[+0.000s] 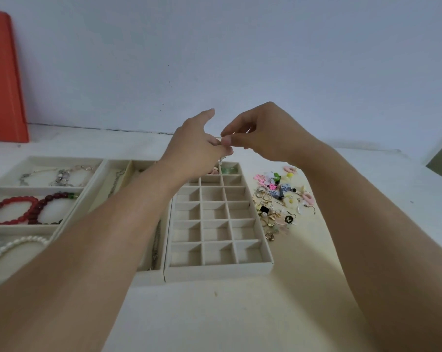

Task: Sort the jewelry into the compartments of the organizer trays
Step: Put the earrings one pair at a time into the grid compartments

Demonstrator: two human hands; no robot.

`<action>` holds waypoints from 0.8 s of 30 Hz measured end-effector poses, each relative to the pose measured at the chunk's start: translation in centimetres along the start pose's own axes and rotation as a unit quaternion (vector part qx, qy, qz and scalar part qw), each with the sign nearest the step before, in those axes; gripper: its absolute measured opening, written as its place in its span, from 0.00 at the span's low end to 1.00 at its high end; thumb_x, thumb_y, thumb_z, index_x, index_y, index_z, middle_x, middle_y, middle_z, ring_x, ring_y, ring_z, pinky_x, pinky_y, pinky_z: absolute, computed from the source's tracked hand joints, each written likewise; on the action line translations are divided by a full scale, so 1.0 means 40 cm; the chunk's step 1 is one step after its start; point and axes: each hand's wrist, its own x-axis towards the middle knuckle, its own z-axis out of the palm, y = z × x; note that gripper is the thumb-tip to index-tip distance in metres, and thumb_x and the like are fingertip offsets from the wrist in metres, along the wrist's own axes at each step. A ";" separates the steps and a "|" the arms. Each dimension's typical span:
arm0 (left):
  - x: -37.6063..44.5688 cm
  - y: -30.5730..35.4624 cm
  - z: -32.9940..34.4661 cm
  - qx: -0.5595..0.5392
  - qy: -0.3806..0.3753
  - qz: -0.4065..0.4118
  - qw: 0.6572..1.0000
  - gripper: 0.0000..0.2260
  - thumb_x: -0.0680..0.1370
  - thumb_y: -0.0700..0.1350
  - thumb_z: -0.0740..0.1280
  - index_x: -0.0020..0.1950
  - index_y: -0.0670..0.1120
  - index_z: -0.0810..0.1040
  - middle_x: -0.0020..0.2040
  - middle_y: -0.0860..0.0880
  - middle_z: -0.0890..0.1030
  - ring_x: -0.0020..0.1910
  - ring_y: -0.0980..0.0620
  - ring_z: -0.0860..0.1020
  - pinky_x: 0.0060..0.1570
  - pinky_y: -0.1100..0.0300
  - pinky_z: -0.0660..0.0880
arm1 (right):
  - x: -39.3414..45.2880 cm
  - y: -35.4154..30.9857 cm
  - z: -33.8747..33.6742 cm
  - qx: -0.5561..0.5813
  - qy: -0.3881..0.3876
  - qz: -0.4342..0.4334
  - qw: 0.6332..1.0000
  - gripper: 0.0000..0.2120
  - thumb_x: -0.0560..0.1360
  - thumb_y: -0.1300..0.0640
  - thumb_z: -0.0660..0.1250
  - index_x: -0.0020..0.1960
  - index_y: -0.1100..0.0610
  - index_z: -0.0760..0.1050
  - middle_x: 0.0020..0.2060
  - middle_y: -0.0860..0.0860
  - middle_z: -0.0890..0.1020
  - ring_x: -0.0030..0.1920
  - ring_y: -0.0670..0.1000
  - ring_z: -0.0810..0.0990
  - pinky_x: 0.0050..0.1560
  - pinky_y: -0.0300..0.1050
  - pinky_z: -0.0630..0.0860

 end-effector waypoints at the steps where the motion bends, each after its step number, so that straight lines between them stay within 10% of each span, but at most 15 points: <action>1: -0.001 -0.001 0.002 0.003 -0.003 0.001 1.000 0.39 0.75 0.45 0.75 0.81 0.53 0.58 0.48 0.54 0.86 0.48 0.57 0.83 0.33 0.73 0.73 | -0.001 -0.002 0.001 -0.003 -0.001 0.003 1.000 0.03 0.75 0.53 0.74 0.46 0.51 0.86 0.28 0.39 0.81 0.28 0.39 0.74 0.30 0.29 0.69; 5: 0.004 -0.003 0.002 -0.002 0.023 -0.004 1.000 0.40 0.75 0.47 0.76 0.81 0.53 0.58 0.55 0.56 0.83 0.52 0.57 0.80 0.29 0.71 0.73 | 0.005 0.010 0.001 0.000 0.006 0.052 0.999 0.02 0.73 0.57 0.73 0.42 0.52 0.83 0.35 0.47 0.85 0.39 0.51 0.85 0.45 0.50 0.84; 12: 0.016 -0.007 -0.010 -0.032 0.115 -0.007 0.993 0.30 0.76 0.47 0.73 0.76 0.51 0.66 0.50 0.58 0.82 0.59 0.53 0.78 0.64 0.51 0.74 | 0.003 0.045 0.033 -0.066 -0.021 0.071 0.995 0.05 0.73 0.62 0.71 0.44 0.52 0.83 0.35 0.44 0.83 0.36 0.44 0.82 0.34 0.36 0.77; 24: 0.009 0.002 -0.007 -0.037 0.109 -0.020 0.993 0.27 0.77 0.46 0.73 0.74 0.51 0.68 0.49 0.59 0.82 0.57 0.56 0.78 0.59 0.60 0.72 | 0.013 0.078 0.067 -0.048 -0.027 0.099 0.994 0.04 0.73 0.59 0.74 0.42 0.51 0.82 0.35 0.44 0.84 0.38 0.50 0.85 0.30 0.39 0.77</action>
